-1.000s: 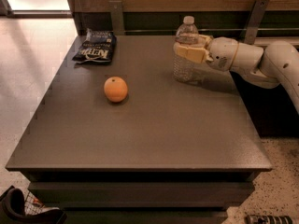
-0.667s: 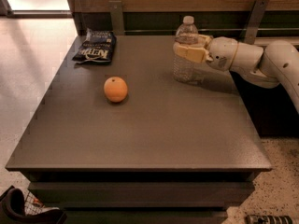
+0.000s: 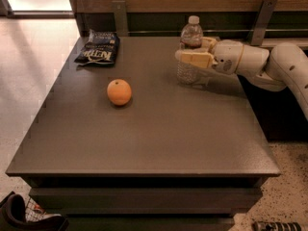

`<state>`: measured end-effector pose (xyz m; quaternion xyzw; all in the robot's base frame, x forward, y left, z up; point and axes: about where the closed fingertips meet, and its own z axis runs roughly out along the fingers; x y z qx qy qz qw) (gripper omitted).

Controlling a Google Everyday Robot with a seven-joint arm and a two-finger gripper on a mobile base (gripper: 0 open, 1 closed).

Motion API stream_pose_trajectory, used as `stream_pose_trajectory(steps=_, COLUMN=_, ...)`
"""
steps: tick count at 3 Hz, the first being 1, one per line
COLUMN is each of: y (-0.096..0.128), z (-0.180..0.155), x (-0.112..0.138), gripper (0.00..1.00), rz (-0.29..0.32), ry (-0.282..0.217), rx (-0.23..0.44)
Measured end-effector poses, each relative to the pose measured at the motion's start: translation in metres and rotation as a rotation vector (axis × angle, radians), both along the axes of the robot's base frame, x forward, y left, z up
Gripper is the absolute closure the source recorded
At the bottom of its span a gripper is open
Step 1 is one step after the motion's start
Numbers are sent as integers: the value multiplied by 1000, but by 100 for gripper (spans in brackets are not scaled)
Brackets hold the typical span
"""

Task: Place water bottle upright

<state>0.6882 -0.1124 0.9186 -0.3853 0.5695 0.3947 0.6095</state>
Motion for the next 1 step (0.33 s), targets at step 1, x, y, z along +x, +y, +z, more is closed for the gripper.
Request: stream_pose_trajectory(steps=1, y=2, z=0, x=0, gripper=0, rz=3, ry=0, rx=0)
